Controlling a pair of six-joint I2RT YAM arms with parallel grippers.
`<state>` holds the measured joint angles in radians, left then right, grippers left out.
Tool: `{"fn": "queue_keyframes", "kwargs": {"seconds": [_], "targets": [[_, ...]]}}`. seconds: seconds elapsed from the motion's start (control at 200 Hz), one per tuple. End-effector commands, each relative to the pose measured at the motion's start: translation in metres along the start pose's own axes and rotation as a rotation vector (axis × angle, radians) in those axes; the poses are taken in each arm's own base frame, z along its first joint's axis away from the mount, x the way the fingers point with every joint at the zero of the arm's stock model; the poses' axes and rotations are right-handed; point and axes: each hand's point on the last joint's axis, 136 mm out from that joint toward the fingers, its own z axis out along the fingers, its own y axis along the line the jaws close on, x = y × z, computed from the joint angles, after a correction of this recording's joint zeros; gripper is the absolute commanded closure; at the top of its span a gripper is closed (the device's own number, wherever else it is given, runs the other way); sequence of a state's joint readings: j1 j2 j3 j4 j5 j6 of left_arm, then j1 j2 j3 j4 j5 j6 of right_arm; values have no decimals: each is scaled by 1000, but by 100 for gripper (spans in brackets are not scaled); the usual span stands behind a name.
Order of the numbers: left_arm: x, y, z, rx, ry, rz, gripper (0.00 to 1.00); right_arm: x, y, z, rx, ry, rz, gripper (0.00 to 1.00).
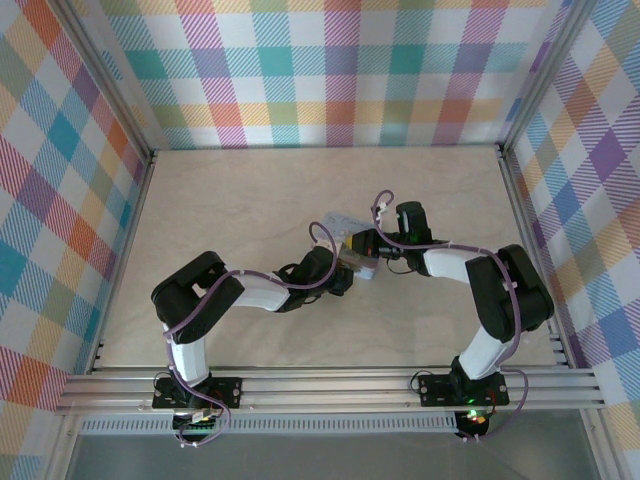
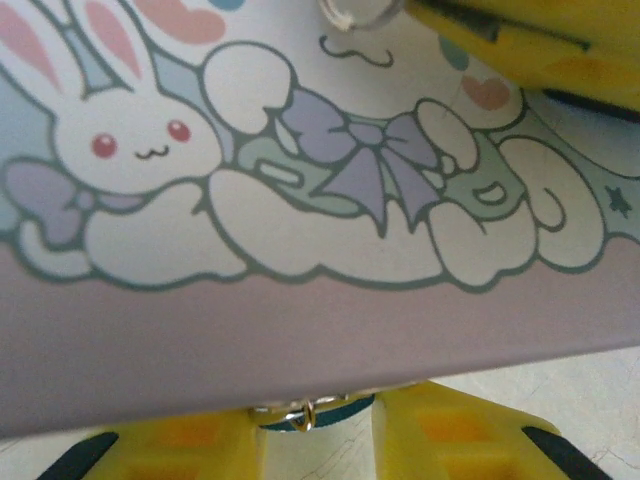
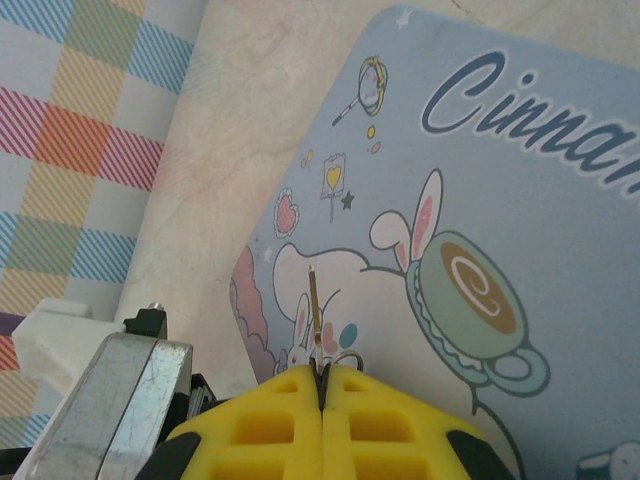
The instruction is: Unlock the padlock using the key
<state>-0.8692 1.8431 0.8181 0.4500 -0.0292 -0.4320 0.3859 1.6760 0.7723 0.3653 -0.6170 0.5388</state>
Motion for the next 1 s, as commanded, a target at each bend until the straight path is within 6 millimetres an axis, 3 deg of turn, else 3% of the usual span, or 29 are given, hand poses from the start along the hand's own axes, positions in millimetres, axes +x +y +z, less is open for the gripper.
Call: {"fn": "queue_keyframes", "kwargs": {"seconds": [0.0,0.435,0.785,0.995], "targets": [[-17,-24,1,65,-37,-38,64,26,-3,1,27,84,55,100],[-16,-18,9,12,-8,-123,61,30,-7,4,27,92,73,100],[-13,-15,15,-15,11,-145,70,32,-6,5,27,96,77,100],[-18,-19,8,8,-3,-143,75,26,3,2,10,80,52,100]]}}
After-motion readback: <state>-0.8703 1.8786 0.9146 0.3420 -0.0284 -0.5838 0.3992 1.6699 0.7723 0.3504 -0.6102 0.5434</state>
